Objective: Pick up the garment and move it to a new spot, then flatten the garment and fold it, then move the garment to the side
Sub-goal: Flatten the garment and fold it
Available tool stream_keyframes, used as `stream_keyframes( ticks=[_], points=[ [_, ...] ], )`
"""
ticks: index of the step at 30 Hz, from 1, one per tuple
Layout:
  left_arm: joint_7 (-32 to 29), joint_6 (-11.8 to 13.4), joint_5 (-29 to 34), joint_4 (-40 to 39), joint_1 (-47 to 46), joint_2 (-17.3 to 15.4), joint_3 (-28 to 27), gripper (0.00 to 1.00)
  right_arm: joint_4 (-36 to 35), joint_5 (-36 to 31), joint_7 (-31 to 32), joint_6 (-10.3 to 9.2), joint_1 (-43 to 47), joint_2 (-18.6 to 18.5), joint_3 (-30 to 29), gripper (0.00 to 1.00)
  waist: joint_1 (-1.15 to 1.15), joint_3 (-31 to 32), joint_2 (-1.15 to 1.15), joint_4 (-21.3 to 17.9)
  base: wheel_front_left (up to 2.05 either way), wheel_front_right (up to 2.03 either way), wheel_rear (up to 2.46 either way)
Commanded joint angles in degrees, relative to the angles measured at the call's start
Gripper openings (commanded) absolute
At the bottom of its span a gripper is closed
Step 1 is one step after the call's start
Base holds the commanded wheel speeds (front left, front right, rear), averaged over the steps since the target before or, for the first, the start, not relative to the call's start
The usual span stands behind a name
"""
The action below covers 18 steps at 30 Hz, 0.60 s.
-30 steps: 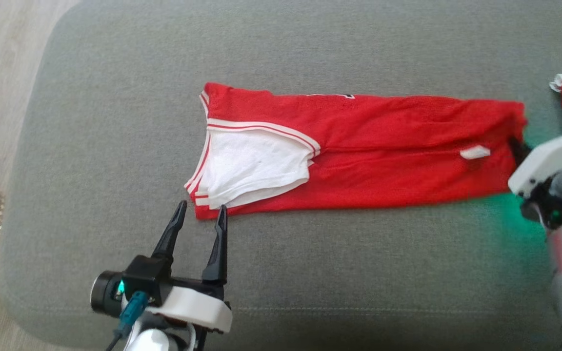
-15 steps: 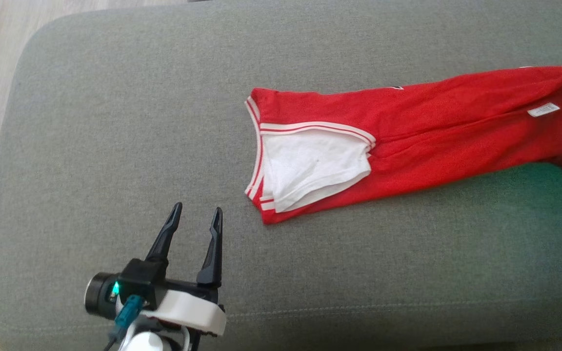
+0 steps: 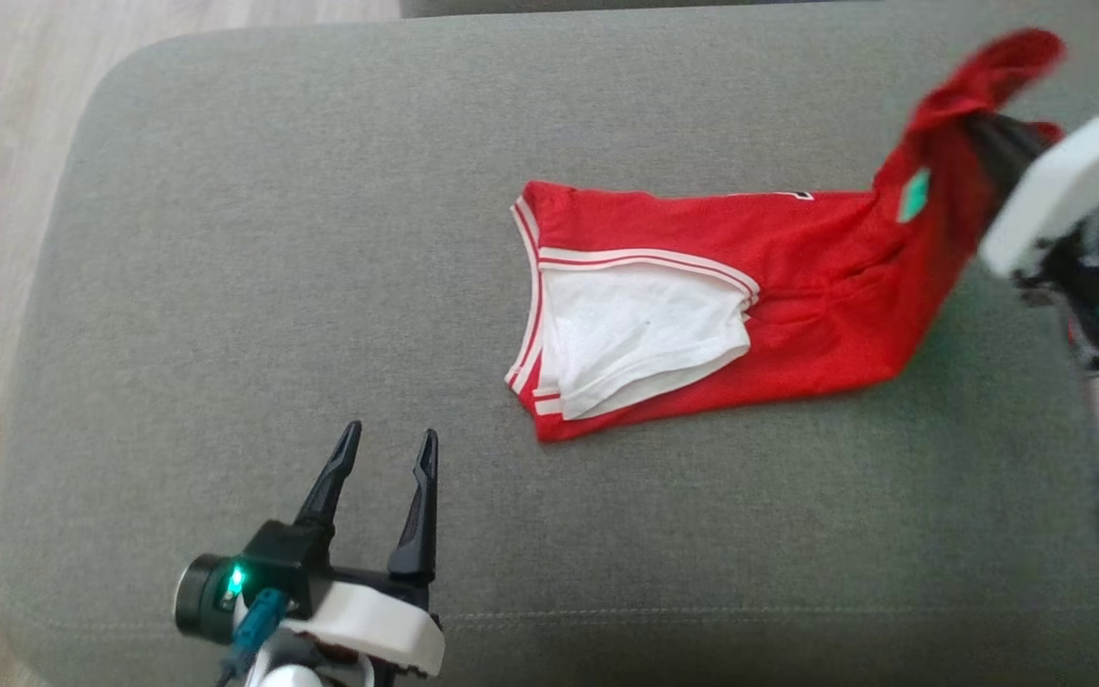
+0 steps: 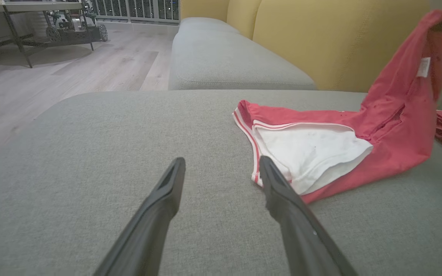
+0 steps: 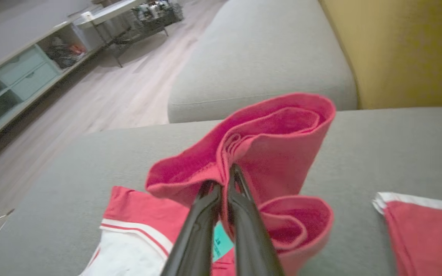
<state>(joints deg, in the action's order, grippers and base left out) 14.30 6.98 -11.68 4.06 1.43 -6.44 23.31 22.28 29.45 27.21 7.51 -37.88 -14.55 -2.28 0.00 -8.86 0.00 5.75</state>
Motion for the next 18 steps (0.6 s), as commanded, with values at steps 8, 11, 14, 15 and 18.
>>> stream_keyframes(
  ticks=[8,11,14,15,18],
  points=[
    [0.7,-1.18,0.61,-0.99,-0.94,1.04,-1.8,1.0,-4.4,0.52,1.96,-0.02,0.65,6.99,7.19,0.0,0.0,0.66,0.0,3.19,0.0,0.0,0.0],
    [0.7,-1.48,0.63,-0.66,-0.9,1.29,-1.79,1.0,-2.84,0.74,1.08,-0.02,0.81,9.28,8.57,0.0,0.0,0.56,0.0,4.7,0.0,0.0,0.0],
    [0.7,-1.88,0.68,-0.46,-0.89,1.6,-1.56,1.0,-0.41,0.79,-0.37,-0.02,0.55,10.66,9.69,0.0,0.0,0.44,0.0,6.24,0.0,0.0,0.0],
    [0.7,-2.0,0.71,-0.37,-0.85,1.69,-1.48,1.0,0.55,0.69,-0.83,-0.02,0.39,10.94,10.17,0.0,0.0,0.44,0.0,6.73,0.0,0.0,0.0],
    [0.7,-2.29,0.75,-0.05,-0.75,1.95,-1.31,1.0,3.84,0.77,-2.28,-0.02,-0.3,11.45,11.11,0.0,0.0,0.45,0.0,8.05,0.0,0.0,0.0]
  ],
)
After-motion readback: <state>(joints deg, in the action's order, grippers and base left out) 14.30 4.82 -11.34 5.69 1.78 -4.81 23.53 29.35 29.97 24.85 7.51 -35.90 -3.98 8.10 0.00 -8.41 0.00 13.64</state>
